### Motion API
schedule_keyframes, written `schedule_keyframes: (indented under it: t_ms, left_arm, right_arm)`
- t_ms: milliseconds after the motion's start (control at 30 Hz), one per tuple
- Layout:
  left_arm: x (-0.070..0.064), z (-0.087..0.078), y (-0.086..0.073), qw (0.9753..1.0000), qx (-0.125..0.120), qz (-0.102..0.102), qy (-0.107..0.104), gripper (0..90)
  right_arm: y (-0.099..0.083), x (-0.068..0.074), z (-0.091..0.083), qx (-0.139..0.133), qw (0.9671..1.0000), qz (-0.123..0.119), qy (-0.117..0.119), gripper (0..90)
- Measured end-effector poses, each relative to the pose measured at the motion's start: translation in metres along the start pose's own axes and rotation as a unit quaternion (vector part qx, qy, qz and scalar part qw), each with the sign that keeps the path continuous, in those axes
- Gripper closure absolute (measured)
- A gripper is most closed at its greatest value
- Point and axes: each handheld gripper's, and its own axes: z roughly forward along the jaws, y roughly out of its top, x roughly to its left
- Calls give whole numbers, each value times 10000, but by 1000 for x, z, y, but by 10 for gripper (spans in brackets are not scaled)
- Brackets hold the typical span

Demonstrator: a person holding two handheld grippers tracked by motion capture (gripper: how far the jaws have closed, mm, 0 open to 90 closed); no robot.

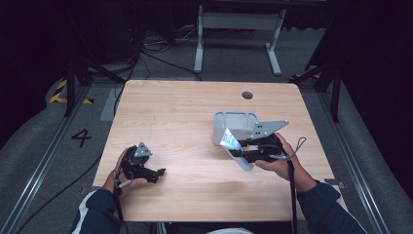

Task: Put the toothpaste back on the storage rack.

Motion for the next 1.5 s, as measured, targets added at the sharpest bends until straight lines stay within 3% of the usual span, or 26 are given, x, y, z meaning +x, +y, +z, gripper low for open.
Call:
schedule_keyframes:
  t_ms: [600,900,1100,1500]
  left_arm:
    - [0,0,0,10000,1,-3,-4,5]
    - [0,0,0,10000,-2,-1,-5,5]
    - [0,0,0,10000,-1,-1,-6,5]
    - [0,0,0,10000,-2,0,-8,5]
  right_arm:
    - [12,-6,-25,-595,9980,-75,-182,647]
    - [21,-7,-31,-717,9969,-178,-263,648]
    - [31,-8,-36,-812,9954,-257,-429,647]
    - [50,-28,-36,-926,9922,-154,-818,645]
